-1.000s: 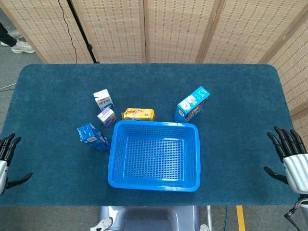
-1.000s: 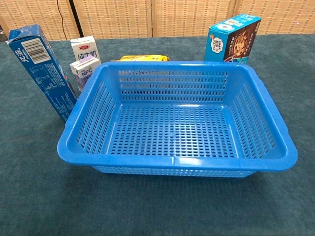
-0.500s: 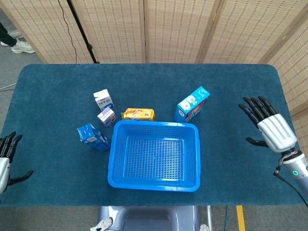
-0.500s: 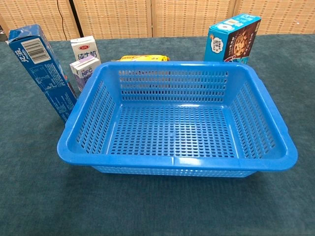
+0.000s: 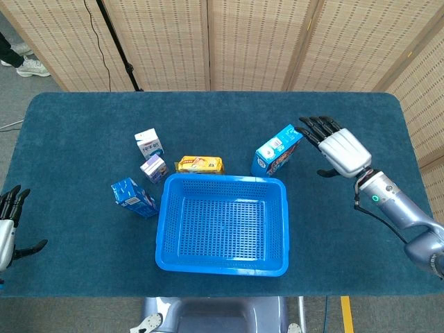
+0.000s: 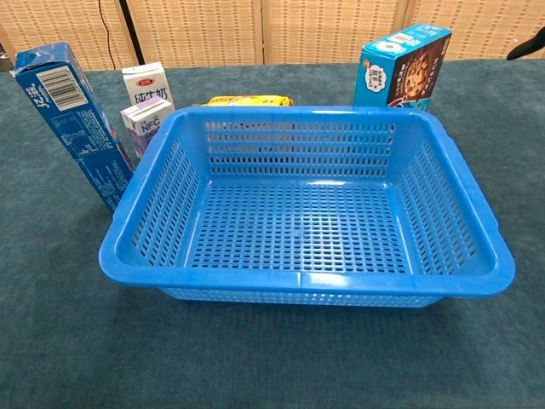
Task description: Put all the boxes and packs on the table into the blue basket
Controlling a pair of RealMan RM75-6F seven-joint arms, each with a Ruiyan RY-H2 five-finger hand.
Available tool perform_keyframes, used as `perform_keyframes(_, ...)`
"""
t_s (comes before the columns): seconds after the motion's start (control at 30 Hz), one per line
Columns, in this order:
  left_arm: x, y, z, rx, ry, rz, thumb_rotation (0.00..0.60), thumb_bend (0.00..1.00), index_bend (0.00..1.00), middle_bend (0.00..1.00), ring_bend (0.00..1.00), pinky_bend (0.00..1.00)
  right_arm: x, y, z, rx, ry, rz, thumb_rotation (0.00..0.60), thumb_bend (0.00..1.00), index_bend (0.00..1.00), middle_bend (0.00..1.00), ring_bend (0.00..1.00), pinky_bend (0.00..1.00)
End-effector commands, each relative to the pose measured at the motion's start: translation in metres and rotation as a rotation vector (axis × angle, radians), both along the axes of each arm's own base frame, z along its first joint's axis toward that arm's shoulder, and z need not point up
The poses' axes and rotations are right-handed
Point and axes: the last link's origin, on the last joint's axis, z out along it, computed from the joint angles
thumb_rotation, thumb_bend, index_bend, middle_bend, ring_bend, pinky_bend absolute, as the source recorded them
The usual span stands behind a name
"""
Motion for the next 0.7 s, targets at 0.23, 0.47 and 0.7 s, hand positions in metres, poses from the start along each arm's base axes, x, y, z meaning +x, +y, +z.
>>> perform_keyframes(0.23, -0.005, 0.008, -0.002, 0.000, 0.003, 0.041, 0.600, 0.08, 0.00, 0.00, 0.00, 0.00, 0.023, -0.026, -0.021, 0.023, 0.089, 0.021, 0.600, 0.00, 0.00, 0.00, 0.00, 0.14)
perform_keyframes(0.47, -0.006, 0.012, -0.002, 0.004, 0.004, 0.058, 0.600, 0.08, 0.00, 0.00, 0.00, 0.00, 0.039, -0.038, -0.041, 0.056, 0.172, 0.034, 0.600, 0.00, 0.00, 0.00, 0.00, 0.18)
perform_keyframes(0.7, -0.009, 0.018, -0.002, 0.004, 0.005, 0.078, 0.600, 0.08, 0.00, 0.00, 0.00, 0.00, 0.059, -0.049, -0.068, 0.101, 0.247, 0.041, 0.600, 0.25, 0.00, 0.00, 0.00, 0.21)
